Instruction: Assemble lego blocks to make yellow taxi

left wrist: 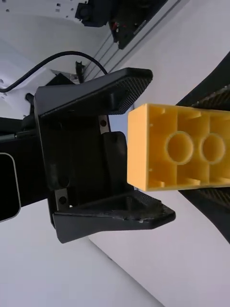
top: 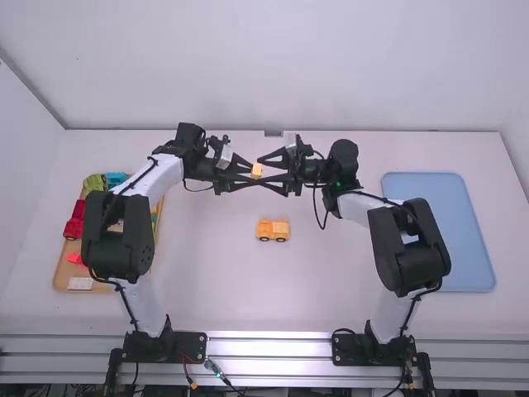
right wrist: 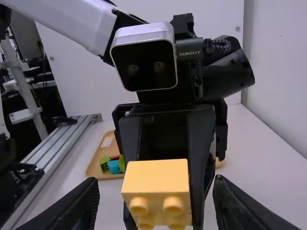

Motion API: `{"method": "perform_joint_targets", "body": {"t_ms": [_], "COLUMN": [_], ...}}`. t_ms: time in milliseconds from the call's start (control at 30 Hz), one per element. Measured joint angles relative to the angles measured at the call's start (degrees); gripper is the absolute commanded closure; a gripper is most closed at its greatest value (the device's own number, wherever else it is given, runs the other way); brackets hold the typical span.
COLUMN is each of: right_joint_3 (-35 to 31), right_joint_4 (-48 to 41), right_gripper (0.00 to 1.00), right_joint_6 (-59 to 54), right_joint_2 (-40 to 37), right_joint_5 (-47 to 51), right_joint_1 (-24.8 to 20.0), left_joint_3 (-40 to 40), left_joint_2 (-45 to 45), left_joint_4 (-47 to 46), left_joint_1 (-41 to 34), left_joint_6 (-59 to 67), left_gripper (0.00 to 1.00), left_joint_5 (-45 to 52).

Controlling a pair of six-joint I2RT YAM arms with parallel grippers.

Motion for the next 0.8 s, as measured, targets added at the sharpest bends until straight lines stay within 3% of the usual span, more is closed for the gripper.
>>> {"method": "perform_joint_targets", "body": {"t_ms": [233, 267, 400, 800], "right_joint_3": [0.09, 0.2, 0.39, 0.37], "right_joint_4": [-1.4, -2.43, -4.37, -4.07], "right_gripper": [0.41, 0.46, 0.5, 0.5], "right_joint_6": [-2.14, -3.04, -4.07, -5.4], "right_joint_2": [-0.02, 0.0, -0.02, -0.02], "right_joint_5": [1.46, 2.23, 3.43, 3.82], "right_joint_1": [1.46, 1.73, 1.77, 1.77], "left_joint_3": [0.02, 0.02, 0.0, 0.0], "left_joint_2": [0.0, 0.0, 0.0, 0.0], "left_joint_4": [0.22, 0.17, 0.22, 0.15], "left_joint_1": [0.0, -0.02, -0.02, -0.02], "left_joint_6": [0.0, 0.0, 0.02, 0.02], "left_gripper": [0.98, 0.98, 0.98, 0.98], "left_joint_5": [0.02, 0.02, 0.0, -0.09]}}
